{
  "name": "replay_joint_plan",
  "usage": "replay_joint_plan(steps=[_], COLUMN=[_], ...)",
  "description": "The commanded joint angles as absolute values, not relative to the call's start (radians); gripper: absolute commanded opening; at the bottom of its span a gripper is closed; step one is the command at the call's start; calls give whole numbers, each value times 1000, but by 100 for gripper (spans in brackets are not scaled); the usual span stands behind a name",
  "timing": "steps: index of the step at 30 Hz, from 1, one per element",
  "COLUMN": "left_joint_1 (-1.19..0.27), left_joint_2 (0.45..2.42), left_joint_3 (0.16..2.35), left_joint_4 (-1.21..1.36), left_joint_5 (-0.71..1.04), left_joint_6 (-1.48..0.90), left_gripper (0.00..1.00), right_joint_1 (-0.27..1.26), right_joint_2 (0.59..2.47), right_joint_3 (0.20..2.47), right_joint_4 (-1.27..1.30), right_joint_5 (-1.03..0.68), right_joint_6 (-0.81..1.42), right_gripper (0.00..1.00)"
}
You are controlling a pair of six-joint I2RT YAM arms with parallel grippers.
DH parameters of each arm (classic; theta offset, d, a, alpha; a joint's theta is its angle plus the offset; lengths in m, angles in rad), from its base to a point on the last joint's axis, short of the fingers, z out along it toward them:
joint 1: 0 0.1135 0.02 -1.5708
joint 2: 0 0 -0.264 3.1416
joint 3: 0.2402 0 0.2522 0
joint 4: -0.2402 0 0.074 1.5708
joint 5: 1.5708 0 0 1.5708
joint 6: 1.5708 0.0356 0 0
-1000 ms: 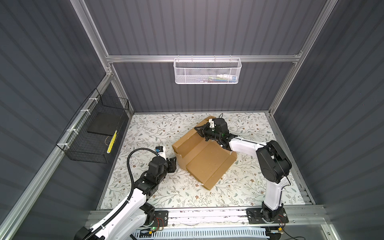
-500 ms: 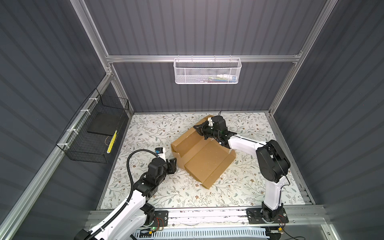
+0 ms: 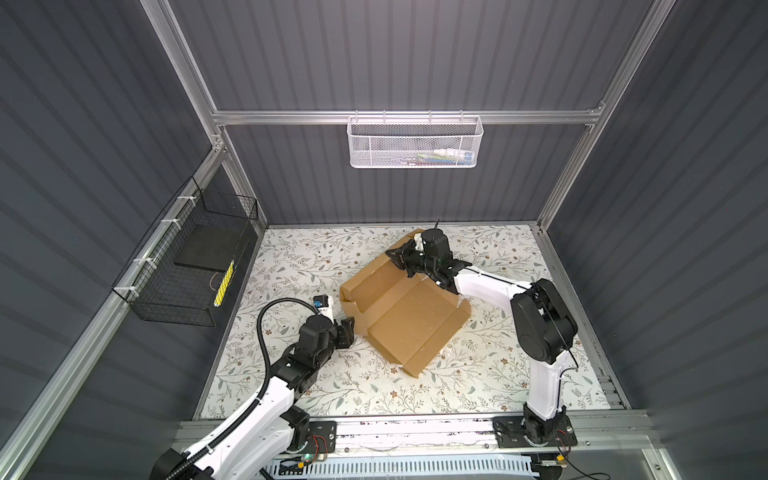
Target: Fold the paper box
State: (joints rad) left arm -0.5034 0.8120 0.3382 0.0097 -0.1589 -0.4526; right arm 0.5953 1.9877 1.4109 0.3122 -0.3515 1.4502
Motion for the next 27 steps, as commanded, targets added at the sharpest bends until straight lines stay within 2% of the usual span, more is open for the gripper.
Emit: replay_joint_plan(steps=[1, 20, 27], left_joint_1=[-508, -508, -508], left_joint_2=[817, 949, 987], left_joint_3=[330, 324, 307], left_joint_4=[41, 178, 226], left_joint_5=[-180, -158, -203], left_joint_6=[-417, -415, -448], left_gripper=[61, 59, 60], right_joint_1=[603, 613, 620], right_joint_2=[2019, 2017, 1996], right_joint_3=[1442, 1451, 1428], right_joint_4=[290, 296, 320], right_joint_5=[-348, -353, -363], right_joint_6=[1446, 1440, 1435], right_gripper=[1, 1, 1])
